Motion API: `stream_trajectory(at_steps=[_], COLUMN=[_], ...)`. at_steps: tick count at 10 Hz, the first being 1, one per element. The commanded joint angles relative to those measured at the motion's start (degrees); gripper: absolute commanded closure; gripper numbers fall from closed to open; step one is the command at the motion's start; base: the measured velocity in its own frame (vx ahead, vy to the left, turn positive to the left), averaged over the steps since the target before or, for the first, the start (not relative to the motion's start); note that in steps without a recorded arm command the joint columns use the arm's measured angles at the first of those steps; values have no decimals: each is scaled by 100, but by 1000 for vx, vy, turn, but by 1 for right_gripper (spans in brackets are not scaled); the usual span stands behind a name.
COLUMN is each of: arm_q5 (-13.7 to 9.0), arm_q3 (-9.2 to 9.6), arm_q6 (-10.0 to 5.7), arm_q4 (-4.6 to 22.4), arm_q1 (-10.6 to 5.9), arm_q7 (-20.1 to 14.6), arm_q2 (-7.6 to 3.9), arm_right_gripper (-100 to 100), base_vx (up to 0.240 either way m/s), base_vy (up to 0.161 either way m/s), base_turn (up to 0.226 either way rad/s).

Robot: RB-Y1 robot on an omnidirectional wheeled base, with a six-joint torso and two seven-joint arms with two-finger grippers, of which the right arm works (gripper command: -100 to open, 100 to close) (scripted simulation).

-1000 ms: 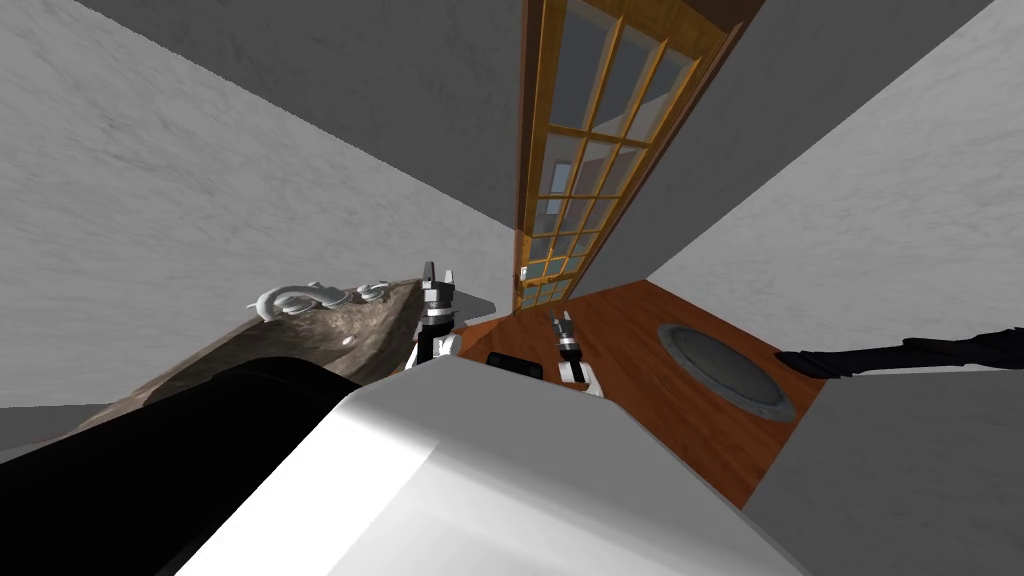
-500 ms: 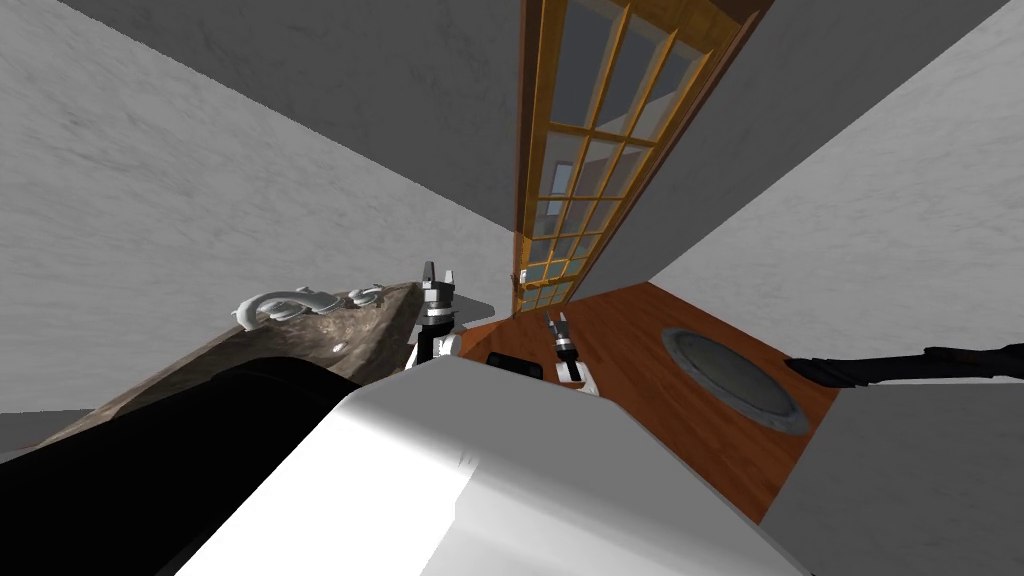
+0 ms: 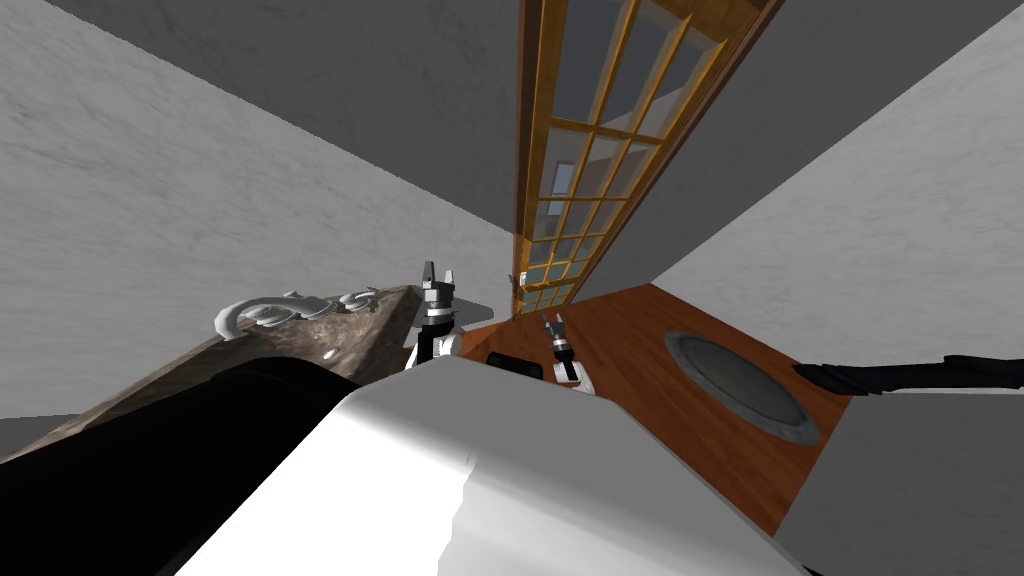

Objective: Pull the door open

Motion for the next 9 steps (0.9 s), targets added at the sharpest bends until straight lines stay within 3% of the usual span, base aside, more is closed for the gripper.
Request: stream_trajectory(at_steps=[1, 9], arm_q5=[45, 315], arm_q3=[17, 109], arm_q6=[-51, -366], arm_q4=[174, 1263], arm_q1=[-65, -450], arm_q7=[137, 931], arm_q2=[18, 261], arm_right_gripper=[-100, -100], base_vx=[84, 132], base_vy=[13, -6], base_turn=[13, 15])
